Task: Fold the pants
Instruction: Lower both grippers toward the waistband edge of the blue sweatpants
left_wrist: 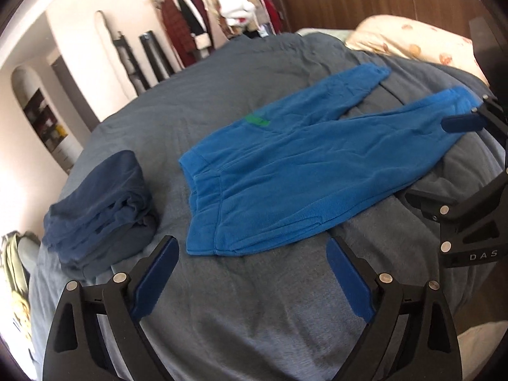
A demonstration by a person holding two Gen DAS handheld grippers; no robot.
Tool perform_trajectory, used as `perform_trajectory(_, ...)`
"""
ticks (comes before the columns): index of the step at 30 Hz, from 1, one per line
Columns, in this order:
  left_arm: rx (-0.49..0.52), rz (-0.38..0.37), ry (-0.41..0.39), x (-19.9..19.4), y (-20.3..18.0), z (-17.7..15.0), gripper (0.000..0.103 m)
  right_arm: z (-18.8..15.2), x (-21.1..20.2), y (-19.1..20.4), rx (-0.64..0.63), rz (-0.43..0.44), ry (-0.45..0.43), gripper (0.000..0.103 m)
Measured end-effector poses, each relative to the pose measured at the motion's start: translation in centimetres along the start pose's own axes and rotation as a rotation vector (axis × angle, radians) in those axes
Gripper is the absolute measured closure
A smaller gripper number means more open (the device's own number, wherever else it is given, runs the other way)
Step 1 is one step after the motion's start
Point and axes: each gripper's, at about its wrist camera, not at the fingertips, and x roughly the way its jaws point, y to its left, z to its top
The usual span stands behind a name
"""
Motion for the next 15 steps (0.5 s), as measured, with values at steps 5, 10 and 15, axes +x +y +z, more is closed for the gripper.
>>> perform_trajectory(5, 0.056, -0.032, 0.06, 0.4, 1.1, 1.8, 0.01, 2.0, -0.5, -0.3, -0.021, 0.03, 0.078, 0.009)
perform_trajectory(10, 0.162, -0.066, 0.066, 0.7, 2.5, 2.9, 0.014, 4.6, -0.9, -0.4, -0.063, 0.008, 0.136, 0.013)
perform_trajectory(15, 0.247, -0.109, 0.063, 1.8, 4.2, 3.0, 0.02, 6.6, -1.3, -0.2, -0.07, -0.028, 0.2, 0.016)
